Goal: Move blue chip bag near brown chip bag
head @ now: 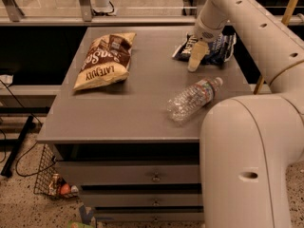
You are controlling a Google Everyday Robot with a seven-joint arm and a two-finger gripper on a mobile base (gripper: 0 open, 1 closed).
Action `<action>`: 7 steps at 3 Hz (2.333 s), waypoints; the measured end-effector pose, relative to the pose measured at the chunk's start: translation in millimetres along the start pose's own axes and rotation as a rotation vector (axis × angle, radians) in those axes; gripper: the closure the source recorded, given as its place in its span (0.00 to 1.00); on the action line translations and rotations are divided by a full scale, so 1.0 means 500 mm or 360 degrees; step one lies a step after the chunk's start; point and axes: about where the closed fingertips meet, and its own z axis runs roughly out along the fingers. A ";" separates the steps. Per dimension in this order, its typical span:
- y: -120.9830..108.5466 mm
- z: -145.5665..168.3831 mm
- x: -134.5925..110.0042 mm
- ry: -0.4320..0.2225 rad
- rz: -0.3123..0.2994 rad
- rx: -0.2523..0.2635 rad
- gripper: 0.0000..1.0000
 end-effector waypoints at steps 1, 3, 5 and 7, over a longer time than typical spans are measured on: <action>0.005 0.015 -0.009 -0.0022 0.0002 -0.0022 0.19; 0.000 0.005 -0.015 -0.0033 0.0007 -0.0023 0.65; -0.041 -0.060 -0.064 -0.0243 0.0004 0.0114 1.00; -0.053 -0.118 -0.139 -0.0497 -0.0068 0.0166 1.00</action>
Offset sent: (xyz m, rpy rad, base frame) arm 0.0078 0.0131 0.0044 0.0847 -0.0207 -0.0023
